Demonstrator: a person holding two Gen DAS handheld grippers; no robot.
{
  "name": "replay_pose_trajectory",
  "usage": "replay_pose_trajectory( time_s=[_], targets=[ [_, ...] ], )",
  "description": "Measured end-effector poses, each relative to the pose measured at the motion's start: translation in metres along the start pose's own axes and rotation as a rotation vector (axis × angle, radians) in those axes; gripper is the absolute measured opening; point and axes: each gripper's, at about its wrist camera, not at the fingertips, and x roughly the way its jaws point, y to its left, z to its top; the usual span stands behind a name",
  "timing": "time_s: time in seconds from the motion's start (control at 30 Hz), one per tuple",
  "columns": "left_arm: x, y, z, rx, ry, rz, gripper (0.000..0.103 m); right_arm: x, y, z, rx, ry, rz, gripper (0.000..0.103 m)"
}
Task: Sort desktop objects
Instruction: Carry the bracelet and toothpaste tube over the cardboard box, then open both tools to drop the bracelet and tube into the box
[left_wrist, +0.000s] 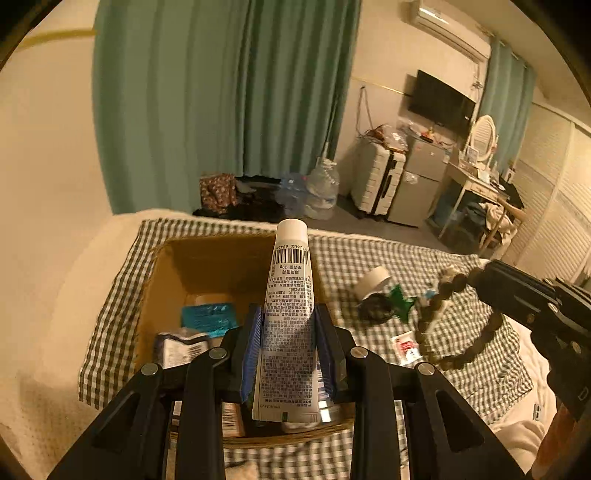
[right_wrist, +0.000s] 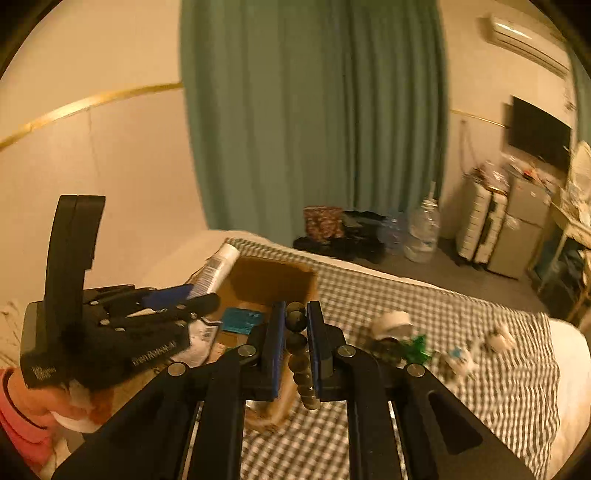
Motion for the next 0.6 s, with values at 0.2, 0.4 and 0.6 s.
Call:
replay_pose_trajectory(
  time_s=[0.2, 0.4, 0.6],
  targets=[
    [0.026, 0.038, -0.02, -0.022, 0.05, 0.005, 0.029, 0.069, 0.046, 0.002, -0.049, 0.093, 0.041, 0.011],
    [0.042, 0.06, -0.04, -0.065, 0.089, -0.014, 0.03, 0.128, 0.059, -0.005, -0.03, 0.165, 0.034, 0.011],
    [0.043, 0.07, -0.056, -0.066, 0.078, 0.008, 0.087, 0.145, 0.048, -0.005, 0.087, 0.155, -0.064, 0.074]
  ],
)
